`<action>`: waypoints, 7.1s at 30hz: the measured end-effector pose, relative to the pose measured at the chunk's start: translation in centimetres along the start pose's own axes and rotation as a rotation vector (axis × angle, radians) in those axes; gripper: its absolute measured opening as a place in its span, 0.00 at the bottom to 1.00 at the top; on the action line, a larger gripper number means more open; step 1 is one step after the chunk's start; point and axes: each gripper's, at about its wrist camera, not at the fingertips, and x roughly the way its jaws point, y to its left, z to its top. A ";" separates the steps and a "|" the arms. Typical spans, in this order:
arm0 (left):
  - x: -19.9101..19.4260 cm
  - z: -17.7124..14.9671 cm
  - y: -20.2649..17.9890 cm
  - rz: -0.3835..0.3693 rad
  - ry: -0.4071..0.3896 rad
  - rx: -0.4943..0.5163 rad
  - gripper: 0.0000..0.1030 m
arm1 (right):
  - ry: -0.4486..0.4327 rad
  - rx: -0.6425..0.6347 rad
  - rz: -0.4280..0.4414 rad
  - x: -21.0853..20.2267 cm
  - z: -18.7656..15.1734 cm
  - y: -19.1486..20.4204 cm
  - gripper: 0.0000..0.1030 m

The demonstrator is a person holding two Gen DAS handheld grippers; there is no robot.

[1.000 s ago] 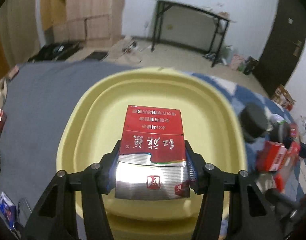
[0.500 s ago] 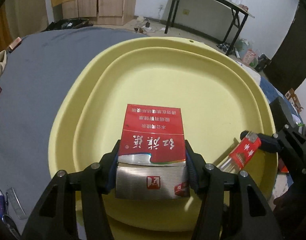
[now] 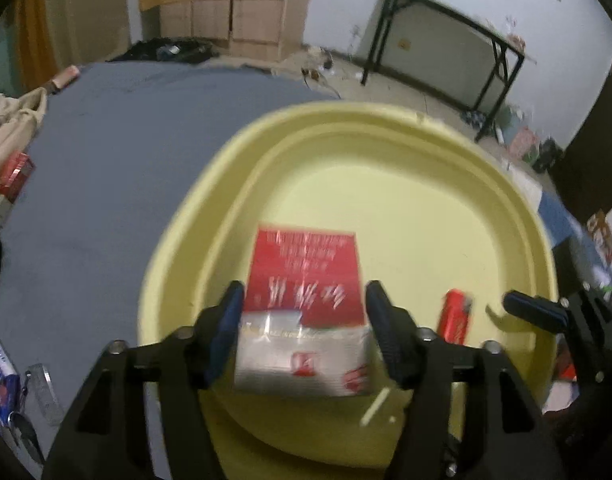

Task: Organize rigid objects
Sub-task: 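Carry the pack and lighter into the yellow tray and release both, then grasp the red-white pack with the left gripper while the right gripper grasps the red Hongqiqu pack, then carry both packs over the yellow tray and release them inside, then grasp the red Diamond pack with the left gripper while the right gripper grasps another red pack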

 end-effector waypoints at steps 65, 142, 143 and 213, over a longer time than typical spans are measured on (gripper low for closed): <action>-1.2 -10.5 -24.8 -0.388 -0.041 0.550 0.90 | -0.026 0.781 -0.367 -12.2 -24.7 -21.8 0.66; 0.9 1.1 0.3 -0.013 -0.019 -0.039 0.90 | -0.091 0.178 0.057 2.5 1.1 -2.8 0.58; 0.6 1.4 0.6 -0.020 -0.027 -0.057 0.91 | -0.092 0.172 0.051 2.2 0.9 -2.6 0.62; -2.3 -15.4 -29.7 -0.321 0.140 0.612 1.00 | 0.124 0.655 -0.328 -6.4 -23.3 -21.8 1.00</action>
